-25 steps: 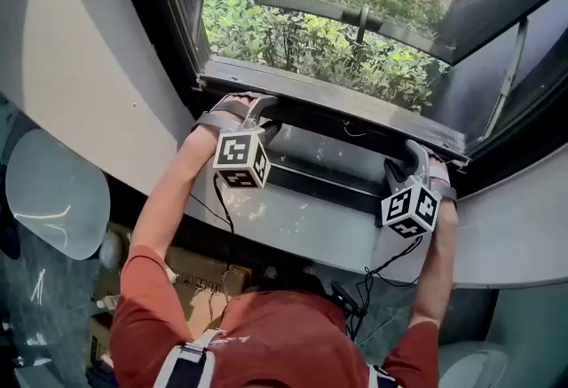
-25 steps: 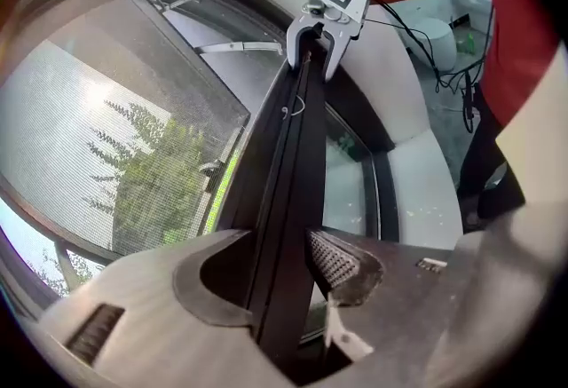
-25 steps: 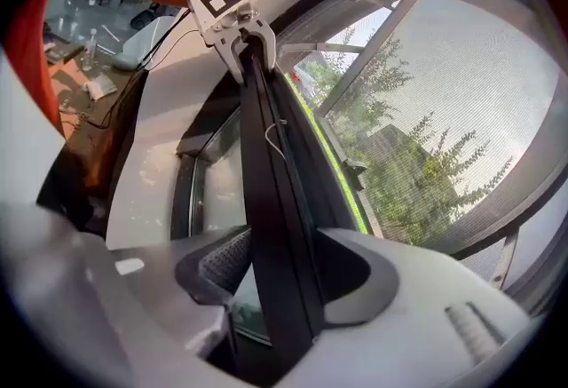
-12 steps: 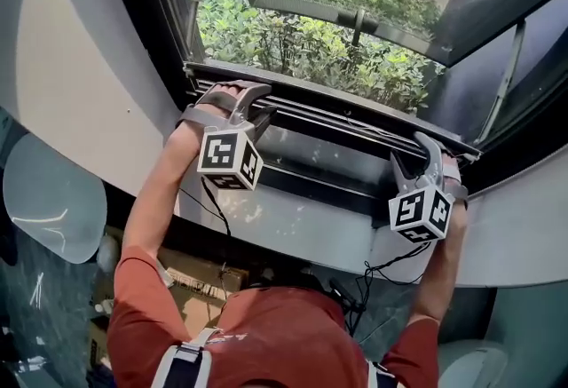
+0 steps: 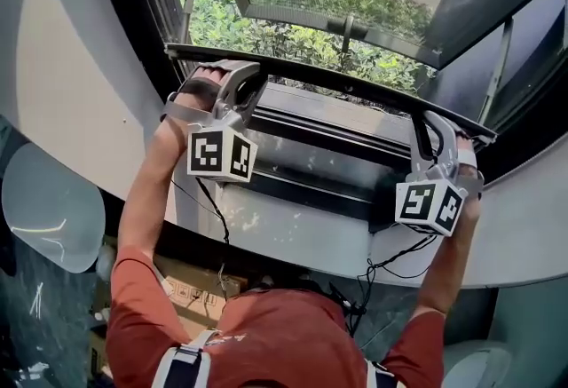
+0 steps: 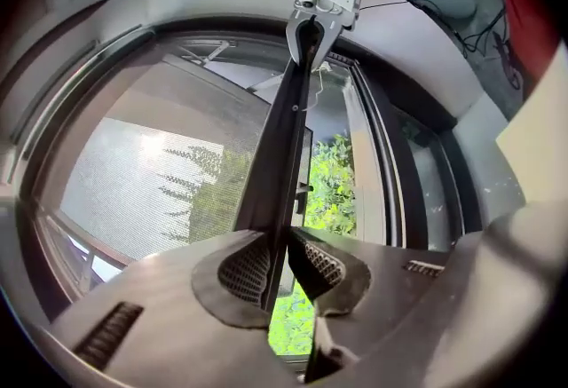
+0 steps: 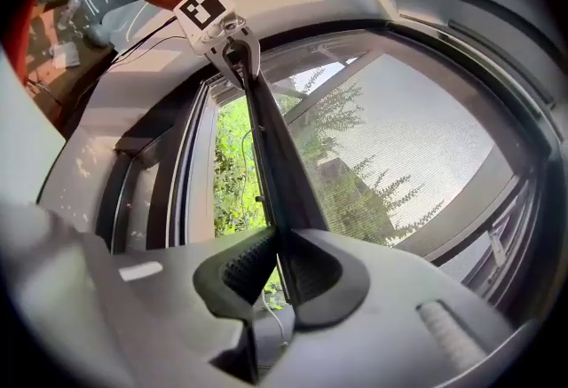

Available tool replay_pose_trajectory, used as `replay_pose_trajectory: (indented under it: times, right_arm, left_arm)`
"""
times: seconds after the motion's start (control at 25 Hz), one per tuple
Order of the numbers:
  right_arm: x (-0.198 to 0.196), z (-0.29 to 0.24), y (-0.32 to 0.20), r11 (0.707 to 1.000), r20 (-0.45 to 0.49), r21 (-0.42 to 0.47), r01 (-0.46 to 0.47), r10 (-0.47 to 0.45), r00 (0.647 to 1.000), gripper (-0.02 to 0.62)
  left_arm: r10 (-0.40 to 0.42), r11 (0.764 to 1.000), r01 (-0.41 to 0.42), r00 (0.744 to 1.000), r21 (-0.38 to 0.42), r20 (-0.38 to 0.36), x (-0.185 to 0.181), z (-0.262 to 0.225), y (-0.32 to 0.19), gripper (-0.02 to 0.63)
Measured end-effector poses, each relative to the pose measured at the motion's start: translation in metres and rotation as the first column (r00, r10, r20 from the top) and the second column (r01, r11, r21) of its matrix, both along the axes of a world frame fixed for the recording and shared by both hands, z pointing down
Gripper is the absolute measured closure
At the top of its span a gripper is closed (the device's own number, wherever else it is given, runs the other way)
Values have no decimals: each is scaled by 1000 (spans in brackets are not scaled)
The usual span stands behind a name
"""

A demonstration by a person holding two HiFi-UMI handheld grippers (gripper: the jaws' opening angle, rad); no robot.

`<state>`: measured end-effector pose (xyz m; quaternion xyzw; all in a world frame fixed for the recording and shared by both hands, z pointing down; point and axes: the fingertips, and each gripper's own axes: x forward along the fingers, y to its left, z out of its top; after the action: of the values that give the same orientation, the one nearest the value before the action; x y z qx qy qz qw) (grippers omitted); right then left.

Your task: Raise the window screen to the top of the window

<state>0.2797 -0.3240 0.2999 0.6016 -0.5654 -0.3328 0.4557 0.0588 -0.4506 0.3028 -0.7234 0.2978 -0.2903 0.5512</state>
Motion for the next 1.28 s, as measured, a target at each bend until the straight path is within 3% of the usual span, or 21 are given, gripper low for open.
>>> replay_pose_trajectory:
  times: [0.48, 0.84, 1.28]
  right_arm:
    - [2, -71, -5, 995, -88, 103, 8, 1, 996, 545]
    - [2, -138, -6, 984, -134, 177, 39, -15, 991, 541]
    - [7, -208, -12, 970, -193, 238, 49, -2, 981, 537]
  left_arm:
    - [-29, 988, 36, 998, 153, -48, 3, -71, -5, 545]
    - [-38, 973, 53, 997, 223, -71, 4, -138, -7, 540]
    - [-76, 941, 110, 990, 321, -117, 12, -210, -16, 537]
